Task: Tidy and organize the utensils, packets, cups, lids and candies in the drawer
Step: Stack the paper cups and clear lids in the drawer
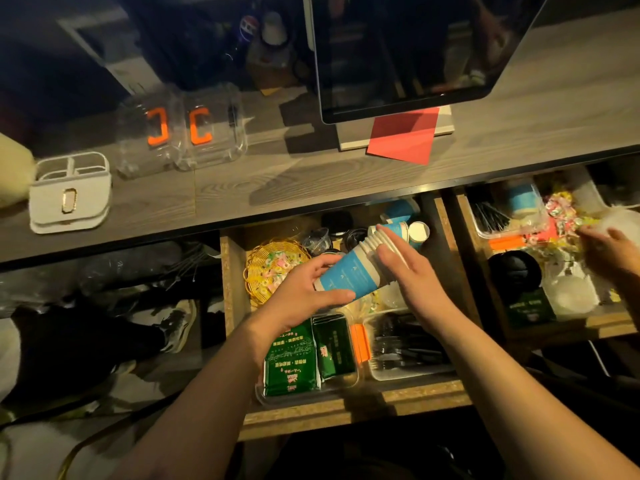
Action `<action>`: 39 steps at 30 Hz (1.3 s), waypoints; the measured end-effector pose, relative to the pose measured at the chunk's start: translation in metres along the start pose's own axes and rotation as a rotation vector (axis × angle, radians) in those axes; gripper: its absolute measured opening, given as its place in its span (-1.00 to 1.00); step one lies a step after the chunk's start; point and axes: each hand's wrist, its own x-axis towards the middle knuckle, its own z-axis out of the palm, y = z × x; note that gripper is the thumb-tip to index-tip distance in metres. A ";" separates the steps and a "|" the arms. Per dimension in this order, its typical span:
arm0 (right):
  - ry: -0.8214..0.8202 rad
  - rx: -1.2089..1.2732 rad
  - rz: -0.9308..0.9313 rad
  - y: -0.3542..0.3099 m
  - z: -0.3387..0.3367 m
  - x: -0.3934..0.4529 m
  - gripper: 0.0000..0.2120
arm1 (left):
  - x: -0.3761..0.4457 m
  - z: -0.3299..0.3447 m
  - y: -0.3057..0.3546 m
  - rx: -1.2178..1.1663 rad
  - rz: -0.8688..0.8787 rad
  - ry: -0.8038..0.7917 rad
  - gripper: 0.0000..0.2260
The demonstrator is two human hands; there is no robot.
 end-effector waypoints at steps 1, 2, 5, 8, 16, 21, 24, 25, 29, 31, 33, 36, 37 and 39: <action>-0.011 -0.010 0.010 0.002 0.002 -0.001 -0.26 | 0.000 0.003 0.003 0.010 -0.008 0.002 -0.52; -0.021 -0.025 0.018 0.004 0.004 -0.002 -0.26 | 0.000 0.005 0.004 0.014 -0.016 0.006 -0.52; -0.036 -0.017 0.044 0.009 0.006 -0.004 -0.27 | 0.003 0.008 0.005 0.072 -0.019 0.017 -0.41; -0.101 -0.045 0.054 0.013 0.009 -0.004 -0.31 | 0.008 0.014 0.006 0.167 -0.012 -0.009 -0.27; 0.036 -0.060 0.077 0.026 -0.009 0.034 -0.33 | 0.028 0.032 -0.008 -0.062 -0.040 0.171 -0.22; 0.143 -0.479 0.151 0.072 -0.051 0.091 -0.48 | 0.041 0.036 -0.020 -0.267 -0.117 0.285 -0.26; 0.038 -0.921 0.072 0.092 -0.074 0.129 -0.33 | 0.049 0.036 -0.029 -0.338 -0.157 0.294 -0.30; -0.021 -1.073 0.031 0.096 -0.080 0.142 -0.29 | 0.052 0.036 -0.032 -0.357 -0.168 0.301 -0.34; -0.183 -1.421 -0.027 0.111 -0.087 0.185 -0.20 | 0.065 0.037 -0.043 -0.410 -0.200 0.354 -0.37; -0.223 -1.488 -0.015 0.118 -0.087 0.195 -0.22 | 0.069 0.038 -0.047 -0.406 -0.220 0.368 -0.34; -0.275 -1.579 0.009 0.126 -0.088 0.200 -0.20 | 0.073 0.038 -0.049 -0.398 -0.222 0.378 -0.31; -0.316 -1.667 0.035 0.135 -0.089 0.203 -0.14 | 0.078 0.035 -0.051 -0.411 -0.228 0.395 -0.29; -0.307 -1.673 0.034 0.138 -0.090 0.203 -0.13 | 0.080 0.034 -0.051 -0.414 -0.228 0.398 -0.29; -0.272 -1.660 0.026 0.142 -0.092 0.201 -0.15 | 0.082 0.032 -0.053 -0.405 -0.222 0.396 -0.31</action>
